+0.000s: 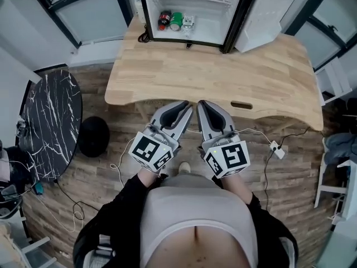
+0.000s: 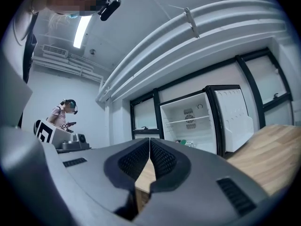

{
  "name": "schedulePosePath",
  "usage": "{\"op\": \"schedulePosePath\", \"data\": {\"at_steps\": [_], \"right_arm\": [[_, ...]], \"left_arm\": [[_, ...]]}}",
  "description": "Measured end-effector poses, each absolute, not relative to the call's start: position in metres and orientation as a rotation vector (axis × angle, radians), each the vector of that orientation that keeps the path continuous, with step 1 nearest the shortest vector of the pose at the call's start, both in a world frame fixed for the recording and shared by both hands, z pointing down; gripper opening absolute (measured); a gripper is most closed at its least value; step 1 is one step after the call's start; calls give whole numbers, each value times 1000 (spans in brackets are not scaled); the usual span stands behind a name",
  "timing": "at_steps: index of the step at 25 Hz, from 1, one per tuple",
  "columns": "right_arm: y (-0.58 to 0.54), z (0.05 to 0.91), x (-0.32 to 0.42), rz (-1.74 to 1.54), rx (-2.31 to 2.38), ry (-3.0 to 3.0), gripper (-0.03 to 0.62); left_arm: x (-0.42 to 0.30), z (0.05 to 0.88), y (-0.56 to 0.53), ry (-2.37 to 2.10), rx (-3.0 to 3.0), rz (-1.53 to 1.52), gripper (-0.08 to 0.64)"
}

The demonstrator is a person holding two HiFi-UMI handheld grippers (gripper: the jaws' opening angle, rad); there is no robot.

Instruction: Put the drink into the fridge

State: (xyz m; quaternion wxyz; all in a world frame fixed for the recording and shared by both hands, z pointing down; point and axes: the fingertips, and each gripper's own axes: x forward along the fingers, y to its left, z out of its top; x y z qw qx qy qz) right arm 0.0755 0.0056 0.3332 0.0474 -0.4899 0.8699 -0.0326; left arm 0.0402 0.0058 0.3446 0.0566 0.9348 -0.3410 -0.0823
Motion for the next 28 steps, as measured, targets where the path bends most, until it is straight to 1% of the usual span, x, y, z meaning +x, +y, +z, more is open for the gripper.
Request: {"op": "schedulePosePath", "data": {"at_steps": [4,9,19,28], "right_arm": [[22,335,74,-122,-1512,2644,28],[59,335,51,-116,-1502,2658,29],[159,330,14,-107,-1529,2625,28],[249,336,-10,-113,-1583,2596,29]], "left_arm": [[36,342,22,-1029,2840,-256,57],[16,344,58,-1031,2829,-251,57],[-25,340,155,-1025,2844,-247,57],[-45,348,241,-967,2847,-237,57]]}}
